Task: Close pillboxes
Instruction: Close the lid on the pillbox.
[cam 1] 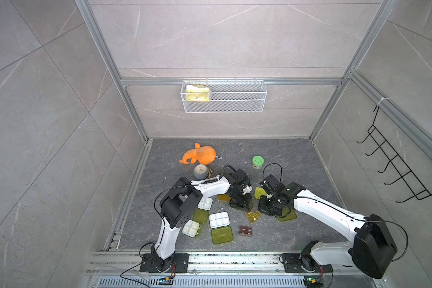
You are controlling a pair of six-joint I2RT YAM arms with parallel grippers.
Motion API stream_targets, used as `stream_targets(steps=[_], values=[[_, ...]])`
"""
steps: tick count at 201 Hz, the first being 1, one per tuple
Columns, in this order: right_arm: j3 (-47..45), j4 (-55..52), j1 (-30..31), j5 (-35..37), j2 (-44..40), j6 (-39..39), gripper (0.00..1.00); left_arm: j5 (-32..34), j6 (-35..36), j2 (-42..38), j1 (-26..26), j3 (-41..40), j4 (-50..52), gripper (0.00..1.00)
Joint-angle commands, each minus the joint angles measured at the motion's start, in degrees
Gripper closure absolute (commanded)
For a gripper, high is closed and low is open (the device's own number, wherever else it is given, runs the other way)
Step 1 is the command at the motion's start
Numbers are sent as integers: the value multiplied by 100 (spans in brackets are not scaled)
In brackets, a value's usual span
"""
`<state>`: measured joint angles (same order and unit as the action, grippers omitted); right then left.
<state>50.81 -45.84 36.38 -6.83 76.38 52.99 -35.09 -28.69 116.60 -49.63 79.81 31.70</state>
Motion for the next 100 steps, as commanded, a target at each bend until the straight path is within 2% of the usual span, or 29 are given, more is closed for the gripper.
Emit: stream_targets(steps=[1, 100], values=[[-79, -28, 23, 88, 2, 106, 100, -215, 175, 56, -29, 104, 156, 99], [-80, 293, 27, -161, 447, 95, 100, -256, 283, 170, -21, 149, 233, 100]])
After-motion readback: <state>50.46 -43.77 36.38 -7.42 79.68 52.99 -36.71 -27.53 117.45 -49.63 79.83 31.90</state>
